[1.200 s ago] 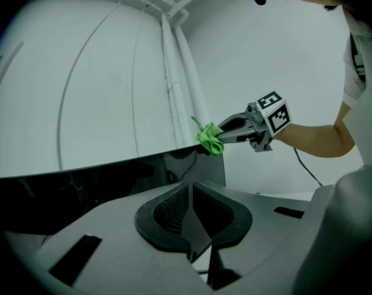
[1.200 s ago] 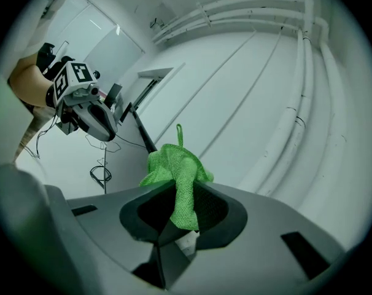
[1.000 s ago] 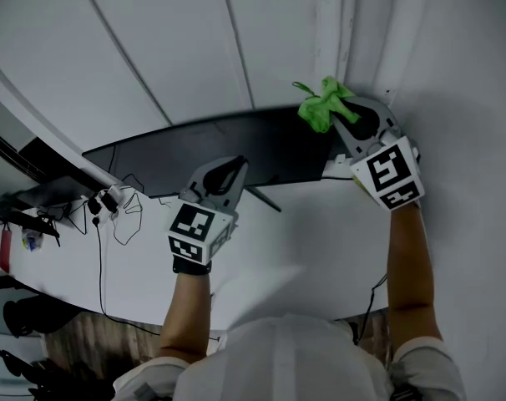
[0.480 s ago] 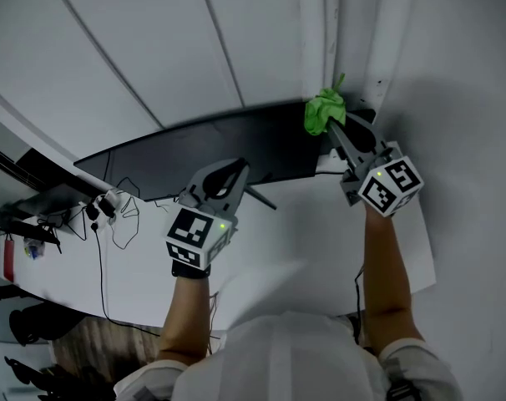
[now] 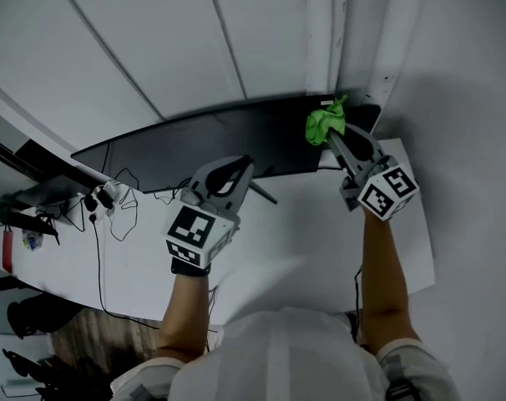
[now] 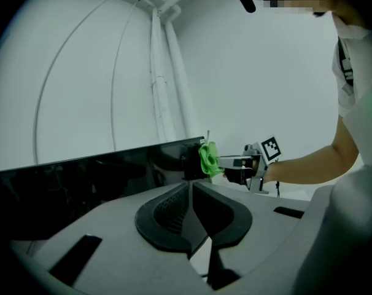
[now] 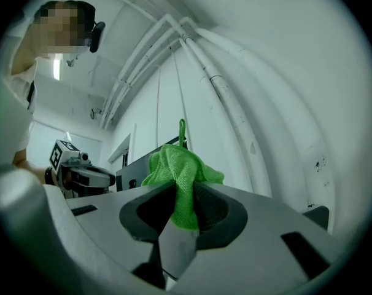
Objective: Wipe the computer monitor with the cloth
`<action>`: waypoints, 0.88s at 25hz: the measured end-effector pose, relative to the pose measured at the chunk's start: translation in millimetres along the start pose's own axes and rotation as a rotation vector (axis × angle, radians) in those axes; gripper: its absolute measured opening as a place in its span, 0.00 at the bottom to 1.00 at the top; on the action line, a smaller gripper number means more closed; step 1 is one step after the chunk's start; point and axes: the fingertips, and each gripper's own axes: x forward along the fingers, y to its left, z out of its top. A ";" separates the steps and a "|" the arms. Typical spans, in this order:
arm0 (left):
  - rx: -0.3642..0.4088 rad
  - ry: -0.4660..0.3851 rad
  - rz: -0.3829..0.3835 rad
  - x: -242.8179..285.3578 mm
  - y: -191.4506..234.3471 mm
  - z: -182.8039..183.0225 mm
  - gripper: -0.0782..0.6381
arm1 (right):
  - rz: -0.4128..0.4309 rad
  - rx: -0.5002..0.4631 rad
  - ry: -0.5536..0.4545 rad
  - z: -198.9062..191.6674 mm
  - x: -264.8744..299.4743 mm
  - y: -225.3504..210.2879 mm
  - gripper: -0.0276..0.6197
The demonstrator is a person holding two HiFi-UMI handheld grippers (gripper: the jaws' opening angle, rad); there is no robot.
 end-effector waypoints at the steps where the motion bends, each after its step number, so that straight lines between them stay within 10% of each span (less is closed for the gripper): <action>1: -0.001 0.000 -0.001 0.6 -0.8 -0.6 0.16 | -0.001 -0.002 0.012 -4.7 -0.7 -0.7 0.17; 22: -0.038 0.033 -0.032 15.2 -8.9 -27.4 0.15 | -0.028 -0.062 0.310 -105.9 -12.1 -13.6 0.17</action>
